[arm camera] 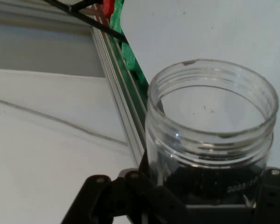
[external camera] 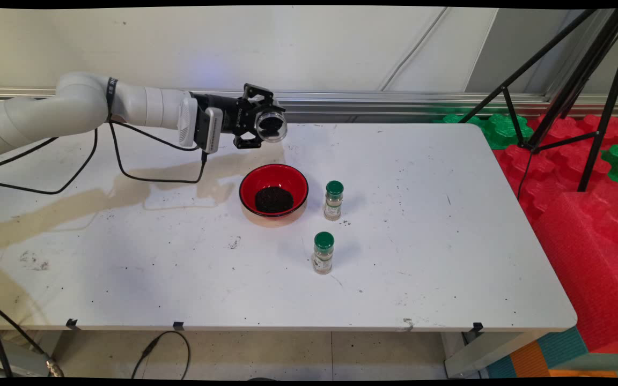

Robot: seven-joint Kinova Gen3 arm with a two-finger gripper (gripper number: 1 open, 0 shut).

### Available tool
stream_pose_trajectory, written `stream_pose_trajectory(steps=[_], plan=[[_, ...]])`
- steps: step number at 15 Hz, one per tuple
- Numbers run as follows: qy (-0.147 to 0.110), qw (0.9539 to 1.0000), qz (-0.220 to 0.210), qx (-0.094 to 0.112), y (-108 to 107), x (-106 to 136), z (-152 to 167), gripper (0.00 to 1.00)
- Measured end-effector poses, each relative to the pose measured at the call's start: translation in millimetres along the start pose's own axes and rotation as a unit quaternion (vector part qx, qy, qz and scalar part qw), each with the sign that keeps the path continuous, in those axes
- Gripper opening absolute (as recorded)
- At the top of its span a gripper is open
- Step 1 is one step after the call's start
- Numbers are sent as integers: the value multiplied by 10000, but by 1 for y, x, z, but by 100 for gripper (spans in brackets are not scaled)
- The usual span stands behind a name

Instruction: Pour the black seasoning powder in the red bowl

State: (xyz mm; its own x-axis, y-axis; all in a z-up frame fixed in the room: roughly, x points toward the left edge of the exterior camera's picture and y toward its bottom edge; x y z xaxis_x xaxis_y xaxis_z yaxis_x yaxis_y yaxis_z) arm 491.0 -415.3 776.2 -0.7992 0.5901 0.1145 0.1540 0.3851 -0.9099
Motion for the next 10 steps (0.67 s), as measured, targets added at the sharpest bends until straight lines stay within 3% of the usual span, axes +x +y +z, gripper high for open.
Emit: stream_pose_trajectory(steps=[10], plan=[[-4,9942,1077,-10,10,10,-4,0]])
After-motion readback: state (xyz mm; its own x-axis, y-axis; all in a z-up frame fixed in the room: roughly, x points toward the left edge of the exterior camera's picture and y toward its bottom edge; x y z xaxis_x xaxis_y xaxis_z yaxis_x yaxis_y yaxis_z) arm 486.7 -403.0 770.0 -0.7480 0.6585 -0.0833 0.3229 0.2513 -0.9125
